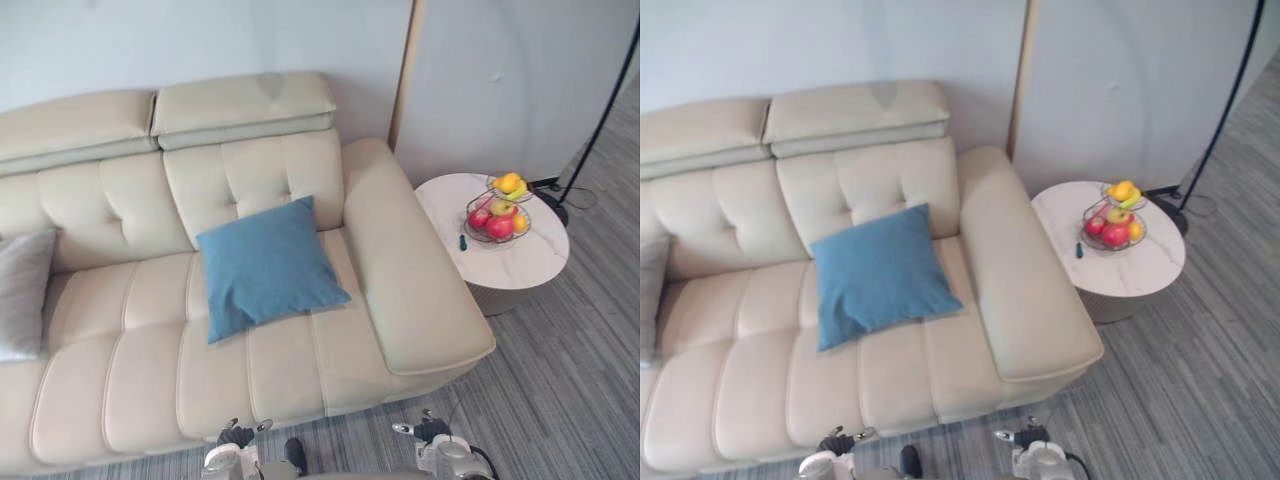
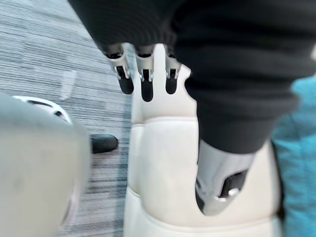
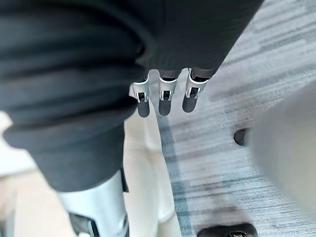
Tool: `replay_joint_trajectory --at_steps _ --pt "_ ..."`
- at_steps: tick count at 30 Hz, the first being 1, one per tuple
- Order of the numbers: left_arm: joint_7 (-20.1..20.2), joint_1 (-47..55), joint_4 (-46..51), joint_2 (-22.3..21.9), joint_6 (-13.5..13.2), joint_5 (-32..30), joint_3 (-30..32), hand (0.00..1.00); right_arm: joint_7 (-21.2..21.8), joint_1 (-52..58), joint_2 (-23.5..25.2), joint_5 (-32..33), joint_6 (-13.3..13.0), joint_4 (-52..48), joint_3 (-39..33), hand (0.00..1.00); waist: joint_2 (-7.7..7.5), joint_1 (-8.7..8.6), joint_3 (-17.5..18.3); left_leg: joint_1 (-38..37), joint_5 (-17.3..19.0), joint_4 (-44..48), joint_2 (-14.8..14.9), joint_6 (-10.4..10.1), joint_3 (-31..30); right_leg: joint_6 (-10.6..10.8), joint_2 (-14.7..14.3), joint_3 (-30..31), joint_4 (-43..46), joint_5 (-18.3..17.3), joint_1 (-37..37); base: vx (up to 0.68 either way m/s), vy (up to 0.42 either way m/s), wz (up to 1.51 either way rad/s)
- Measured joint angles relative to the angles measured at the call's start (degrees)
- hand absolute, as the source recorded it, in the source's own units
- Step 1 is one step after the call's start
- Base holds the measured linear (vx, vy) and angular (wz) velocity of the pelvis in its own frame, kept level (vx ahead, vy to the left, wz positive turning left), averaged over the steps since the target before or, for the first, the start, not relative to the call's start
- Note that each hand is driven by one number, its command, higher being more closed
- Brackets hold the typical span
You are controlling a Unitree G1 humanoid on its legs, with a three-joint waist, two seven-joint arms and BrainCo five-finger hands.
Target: Pick up cushions and gather them together orderly.
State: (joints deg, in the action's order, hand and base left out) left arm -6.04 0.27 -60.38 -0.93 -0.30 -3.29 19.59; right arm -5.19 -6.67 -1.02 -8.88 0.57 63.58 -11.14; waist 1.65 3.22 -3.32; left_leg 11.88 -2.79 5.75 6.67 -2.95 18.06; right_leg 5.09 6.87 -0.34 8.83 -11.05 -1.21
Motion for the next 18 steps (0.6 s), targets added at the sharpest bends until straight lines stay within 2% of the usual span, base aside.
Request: replay_joint_trajectory --at_steps 1,3,5,6,8,9,11,12,13,14,15,18 --pt "0.0 0.0 0.0 -0.4 0.0 0.0 0.1 0.0 -0.1 -0.1 -0.1 0.0 0.0 -0.2 0.2 0.0 0.96 -0.16 -0.7 -0.5 -0.8 -0.4 0.8 -0.2 -0.4 -0.5 -0.8 -1.1 -0.6 0.7 0.8 -0.24 -0.134 0.15" --pt "0.1 0.4 0.2 -1.5 -0.1 0.0 0.3 0.0 -0.3 1.6 -1.2 0.0 0.7 -0.2 0.2 0.0 1.86 -0.78 -1.3 -3.1 -2.7 -3.3 1.8 -1.4 -0.4 -1.2 -2.0 -2.6 0.5 0.7 1.6 -0.27 -0.131 0.22" --pt "0.2 0.4 0.1 -1.6 -0.3 0.0 0.9 0.0 -0.5 1.8 -1.4 0.1 1.1 -0.3 -0.1 0.0 1.56 -1.57 -1.5 -3.4 -1.8 -3.3 1.9 -2.6 -1.2 -2.3 -1.4 -4.2 1.1 1.0 1.1 -0.17 -0.05 0.16" --pt "0.2 -0.1 0.2 -1.6 -0.4 0.0 1.3 0.0 -0.7 1.8 -1.8 0.1 1.2 -0.3 -1.1 0.0 1.09 -1.74 -1.6 -2.6 -0.6 2.5 1.8 -1.1 -1.8 -2.4 -0.6 -4.3 1.5 1.6 0.2 -0.11 -0.012 0.04" --pt "0.2 0.0 0.1 -1.6 -0.4 0.0 1.8 0.0 -0.8 1.8 -2.0 0.1 1.1 -0.2 -2.7 0.0 0.58 -2.43 -1.4 -2.3 5.8 10.6 1.1 -0.4 -3.6 -1.7 0.9 -4.0 1.7 2.9 -1.5 -0.1 0.035 -0.09" --pt "0.2 -0.1 0.0 -1.7 -0.4 0.0 1.9 0.0 -0.8 1.7 -1.9 0.1 1.1 -0.2 -3.9 0.0 0.61 -2.71 -1.4 -2.6 9.2 14.1 0.8 -1.5 -4.8 -1.0 1.3 -3.0 1.1 4.1 -2.7 -0.11 0.08 -0.27" --pt "0.2 -0.1 0.0 -2.1 -0.3 0.0 3.1 0.0 -0.8 1.6 -1.4 0.0 1.1 0.3 -4.9 0.0 0.82 -2.63 -1.3 -4.4 13.7 14.1 0.1 -3.2 -7.9 0.6 0.9 -0.1 -1.4 6.9 -4.7 -0.12 0.144 -0.65" --pt "0.2 -0.1 0.0 -2.1 -0.3 0.0 3.5 0.0 -0.8 1.6 -1.3 -0.1 1.2 0.4 -5.8 0.0 1.09 -2.56 -1.2 -6.0 14.7 10.5 -0.5 -2.8 -8.6 1.3 0.4 1.8 -3.3 8.6 -4.9 -0.17 0.187 -0.88" --pt "0.2 0.0 0.0 -1.1 -0.3 0.0 3.1 0.0 -0.6 2.0 0.2 -0.2 1.3 1.2 -6.2 0.0 -0.7 -2.59 -0.7 -7.4 13.0 5.1 -1.9 -1.7 -6.5 0.8 1.2 3.2 -6.4 11.2 -4.7 -0.14 0.141 -0.71" --pt "0.1 0.3 0.0 -0.4 -0.2 0.0 2.9 0.0 -0.4 2.5 1.0 -0.2 1.5 1.2 -6.7 0.0 -1.22 -2.69 -0.3 -8.1 12.0 2.6 -2.5 -1.8 -5.7 0.3 1.2 3.2 -7.1 12.0 -4.8 -0.1 0.128 -0.66" --pt "0.1 0.7 0.0 0.1 0.0 0.1 3.0 0.0 -0.4 3.1 1.4 -0.2 1.8 1.2 -6.9 0.0 -2.44 -2.76 0.3 -9.2 10.1 -0.6 -3.7 -0.9 -4.8 0.3 1.2 2.3 -7.8 12.5 -4.8 -0.08 0.108 -0.5" --pt "0.2 0.4 -0.2 -0.1 0.1 0.0 1.5 0.0 -0.6 4.6 0.6 -0.3 2.1 1.1 -6.8 0.0 -2.46 -3.25 0.6 -10.5 8.9 -3.1 -5.3 0.0 -4.2 -0.2 1.9 2.6 -7.9 13.1 -4.6 -0.08 0.101 -0.13"
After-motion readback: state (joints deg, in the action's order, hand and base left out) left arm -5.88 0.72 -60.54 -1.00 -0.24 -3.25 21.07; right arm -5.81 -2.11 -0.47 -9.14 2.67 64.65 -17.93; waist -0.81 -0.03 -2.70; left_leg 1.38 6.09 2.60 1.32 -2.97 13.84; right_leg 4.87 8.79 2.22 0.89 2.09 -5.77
